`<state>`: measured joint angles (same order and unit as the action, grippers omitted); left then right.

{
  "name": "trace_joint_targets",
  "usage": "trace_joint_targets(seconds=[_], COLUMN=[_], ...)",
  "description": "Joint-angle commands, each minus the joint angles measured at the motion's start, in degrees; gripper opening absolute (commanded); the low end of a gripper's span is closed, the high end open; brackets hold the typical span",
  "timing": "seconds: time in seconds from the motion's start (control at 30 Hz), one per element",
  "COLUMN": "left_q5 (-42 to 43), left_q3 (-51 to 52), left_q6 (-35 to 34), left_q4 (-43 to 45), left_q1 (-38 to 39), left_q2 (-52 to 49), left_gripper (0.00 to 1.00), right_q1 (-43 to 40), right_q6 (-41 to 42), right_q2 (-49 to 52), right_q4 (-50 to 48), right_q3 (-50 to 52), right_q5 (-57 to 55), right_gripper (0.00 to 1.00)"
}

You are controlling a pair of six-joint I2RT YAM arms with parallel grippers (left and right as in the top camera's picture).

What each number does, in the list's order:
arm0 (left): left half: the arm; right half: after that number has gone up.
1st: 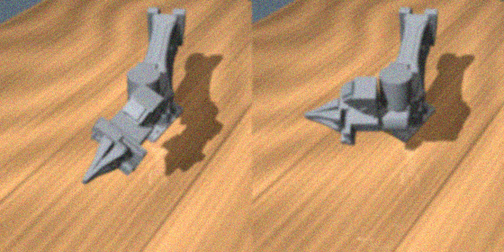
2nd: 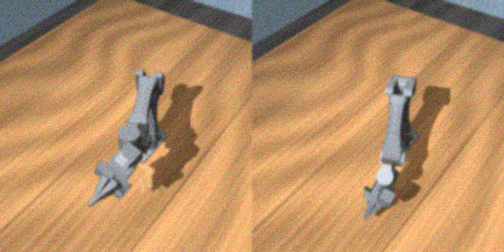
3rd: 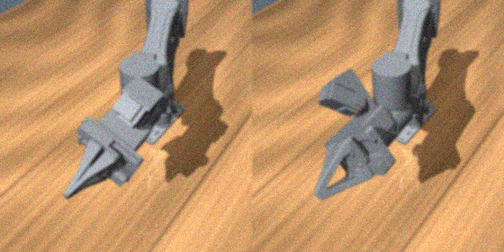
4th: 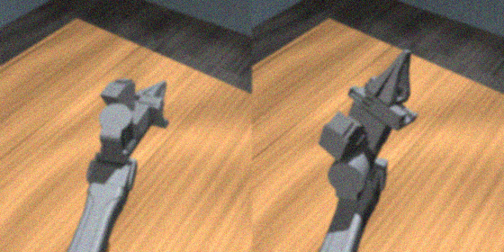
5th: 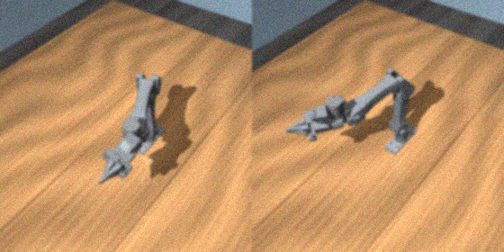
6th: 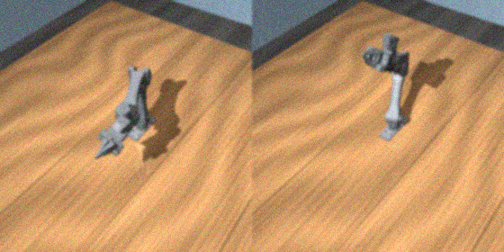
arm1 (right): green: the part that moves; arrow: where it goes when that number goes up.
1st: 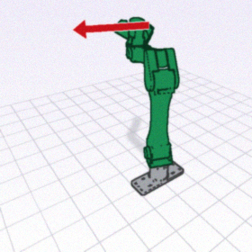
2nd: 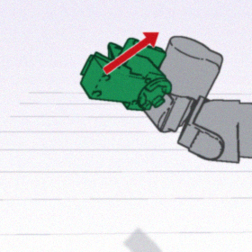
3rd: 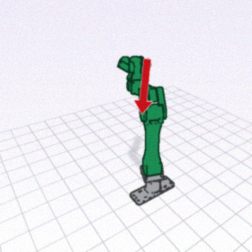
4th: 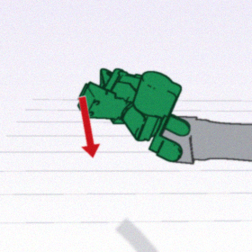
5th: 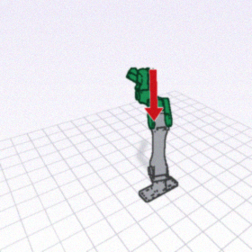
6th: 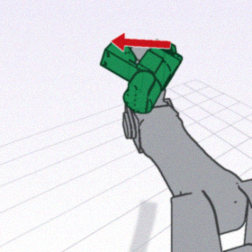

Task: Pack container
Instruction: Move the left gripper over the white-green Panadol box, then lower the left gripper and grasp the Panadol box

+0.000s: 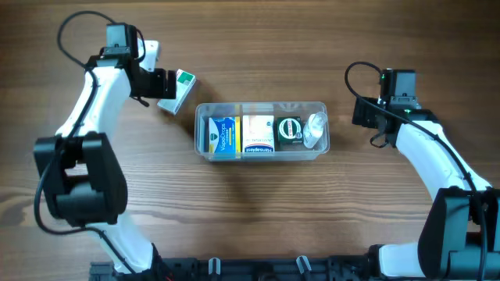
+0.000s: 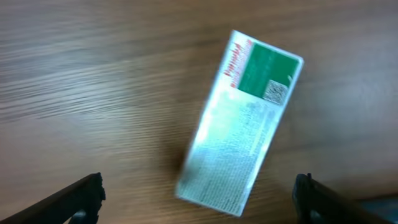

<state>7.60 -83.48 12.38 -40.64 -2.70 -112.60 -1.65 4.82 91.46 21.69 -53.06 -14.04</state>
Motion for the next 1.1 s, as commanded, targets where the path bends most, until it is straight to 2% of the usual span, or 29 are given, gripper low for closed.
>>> trace_joint_targets(seconds=[0.0,0.37,0.53,0.63,0.87,1.07], left_q5=[6.6,7.6,7.6,7.6,7.6,3.7], left_q3=[0.7,7.4,8.4,8.4,8.5,8.5], left_q6=[7.2,7.1,6.6,6.5,6.5,6.5], left_q4=[1.6,12.7,13.7,13.7,15.2,15.4], left_q1=[0.0,0.3,0.3,0.5,2.4,2.6], left_q2=[-3.5,-5.3,-5.4,-5.4,-6.3,-8.0], left_gripper=[0.99,1.0,0.98,0.93,0.92,0.88], right_q1=[0.1,0.1,0.1,0.1,0.1,0.1], right_q6=[-0.3,-0.3,-0.3,-0.3,-0.3,-0.3], right_q2=[0.5,0.5,0.5,0.5,0.5,0.5], right_q4=[-0.2,-0.2,-0.2,-0.2,-0.2,-0.2], right_q3=[0.2,0.2,0.2,0.2,0.2,0.2], right_q5=[-1.0,-1.0,-1.0,-1.0,-1.0,-1.0], right_gripper=[1.0,1.0,1.0,1.0,1.0,1.0])
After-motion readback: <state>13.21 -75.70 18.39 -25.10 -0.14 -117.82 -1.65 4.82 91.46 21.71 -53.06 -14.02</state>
